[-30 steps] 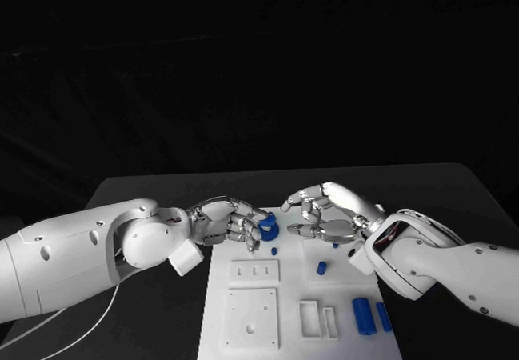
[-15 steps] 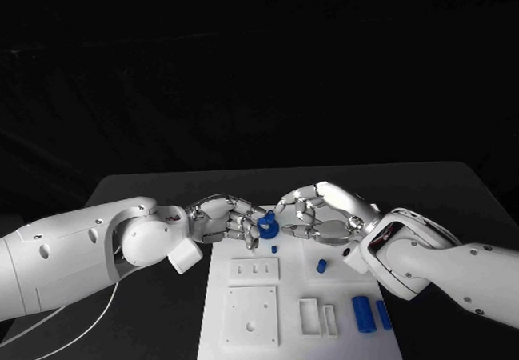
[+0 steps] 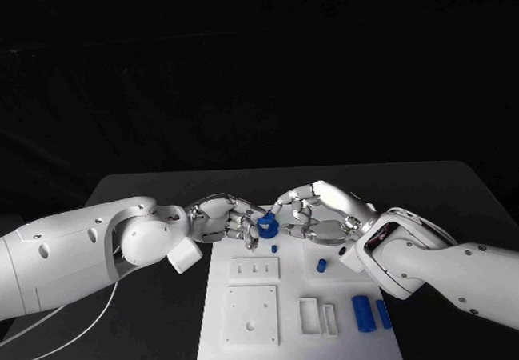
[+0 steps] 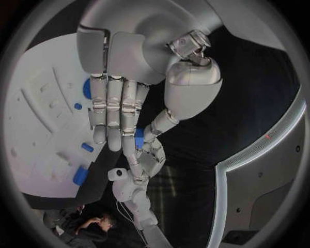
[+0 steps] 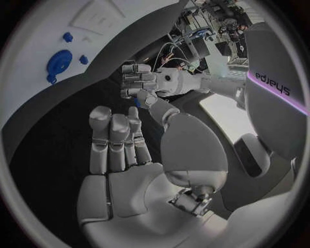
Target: Assemble the parts on the task board
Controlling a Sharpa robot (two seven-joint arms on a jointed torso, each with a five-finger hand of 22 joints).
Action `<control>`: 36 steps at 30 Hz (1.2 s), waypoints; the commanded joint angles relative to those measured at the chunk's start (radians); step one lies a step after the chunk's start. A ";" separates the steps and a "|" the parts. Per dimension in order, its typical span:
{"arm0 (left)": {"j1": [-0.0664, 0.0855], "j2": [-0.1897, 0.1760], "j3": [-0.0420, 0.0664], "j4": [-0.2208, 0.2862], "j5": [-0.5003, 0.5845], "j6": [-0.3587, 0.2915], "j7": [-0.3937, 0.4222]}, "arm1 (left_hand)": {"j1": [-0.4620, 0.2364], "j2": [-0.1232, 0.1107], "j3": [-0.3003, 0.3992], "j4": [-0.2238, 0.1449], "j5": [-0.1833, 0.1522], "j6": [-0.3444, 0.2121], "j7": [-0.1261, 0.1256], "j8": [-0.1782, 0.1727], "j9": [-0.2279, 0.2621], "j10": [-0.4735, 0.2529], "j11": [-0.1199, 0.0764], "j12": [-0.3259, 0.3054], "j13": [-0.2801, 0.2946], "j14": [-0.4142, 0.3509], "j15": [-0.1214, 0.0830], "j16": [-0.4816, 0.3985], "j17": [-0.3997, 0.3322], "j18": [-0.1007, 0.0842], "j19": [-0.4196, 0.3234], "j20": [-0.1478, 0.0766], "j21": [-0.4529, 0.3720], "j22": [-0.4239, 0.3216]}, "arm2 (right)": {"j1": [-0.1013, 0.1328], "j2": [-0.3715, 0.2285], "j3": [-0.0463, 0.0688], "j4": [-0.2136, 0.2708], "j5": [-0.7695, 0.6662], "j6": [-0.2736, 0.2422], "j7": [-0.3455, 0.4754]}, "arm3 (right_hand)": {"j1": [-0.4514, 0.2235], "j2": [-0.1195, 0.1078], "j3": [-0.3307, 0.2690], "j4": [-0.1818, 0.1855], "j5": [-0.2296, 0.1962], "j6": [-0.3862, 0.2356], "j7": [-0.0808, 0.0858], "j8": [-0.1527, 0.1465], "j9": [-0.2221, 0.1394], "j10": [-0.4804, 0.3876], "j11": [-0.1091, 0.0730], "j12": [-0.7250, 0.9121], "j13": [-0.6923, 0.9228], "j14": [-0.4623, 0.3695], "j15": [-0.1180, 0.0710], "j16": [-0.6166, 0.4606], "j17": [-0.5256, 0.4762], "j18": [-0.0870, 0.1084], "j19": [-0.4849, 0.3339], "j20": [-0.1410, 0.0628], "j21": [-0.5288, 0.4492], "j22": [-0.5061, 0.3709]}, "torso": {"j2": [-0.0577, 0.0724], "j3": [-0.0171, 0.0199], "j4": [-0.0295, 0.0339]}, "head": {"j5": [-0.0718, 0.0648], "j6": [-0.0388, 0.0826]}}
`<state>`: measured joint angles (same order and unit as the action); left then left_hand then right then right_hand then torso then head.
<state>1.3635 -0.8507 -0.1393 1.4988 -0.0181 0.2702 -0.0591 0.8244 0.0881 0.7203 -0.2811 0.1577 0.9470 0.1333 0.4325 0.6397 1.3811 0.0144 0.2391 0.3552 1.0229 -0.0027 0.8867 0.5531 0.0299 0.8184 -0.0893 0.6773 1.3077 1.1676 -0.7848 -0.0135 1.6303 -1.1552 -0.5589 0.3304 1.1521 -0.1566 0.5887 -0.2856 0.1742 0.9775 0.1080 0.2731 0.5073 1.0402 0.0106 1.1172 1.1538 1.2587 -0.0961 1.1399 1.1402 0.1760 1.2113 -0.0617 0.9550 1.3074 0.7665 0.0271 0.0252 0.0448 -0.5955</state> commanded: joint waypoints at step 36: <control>0.000 0.003 0.000 -0.001 -0.020 0.016 0.000 | 0.000 0.014 0.010 -0.002 -0.025 0.049 -0.047 -0.013 0.017 -0.011 -0.004 0.012 0.008 -0.004 -0.006 0.001 0.008 0.004 -0.003 -0.018 0.008 0.007 | -0.003 0.036 0.000 -0.022 -0.043 -0.039 0.010 | 0.063 -0.036 0.056 -0.006 -0.125 0.070 -0.016 0.038 0.029 0.008 -0.028 -0.001 -0.002 0.001 -0.027 -0.002 0.001 0.086 0.003 0.008 0.003 0.020 | -0.001 0.0004 -0.0009 | 0.002 0.008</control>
<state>1.3635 -0.8488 -0.1393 1.4949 -0.0471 0.2705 -0.0695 0.8264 0.0928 0.7227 -0.2836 0.1361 0.9470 0.1333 0.4173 0.6556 1.3763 0.0101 0.2476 0.3624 1.0208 -0.0046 0.8867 0.5596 0.0291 0.8163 -0.0915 0.6814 1.3081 1.1651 -0.7509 -0.0135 1.6094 -1.1881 -0.6087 0.3306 1.2073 -0.1908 0.6475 -0.2869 0.0532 1.0410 0.0928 0.3050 0.5360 1.0490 -0.0093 1.1173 1.1522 1.2609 -0.1164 1.1403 1.1403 0.1872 1.2148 -0.0583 0.9550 1.3073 0.7662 0.0272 0.0236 0.0479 -0.5867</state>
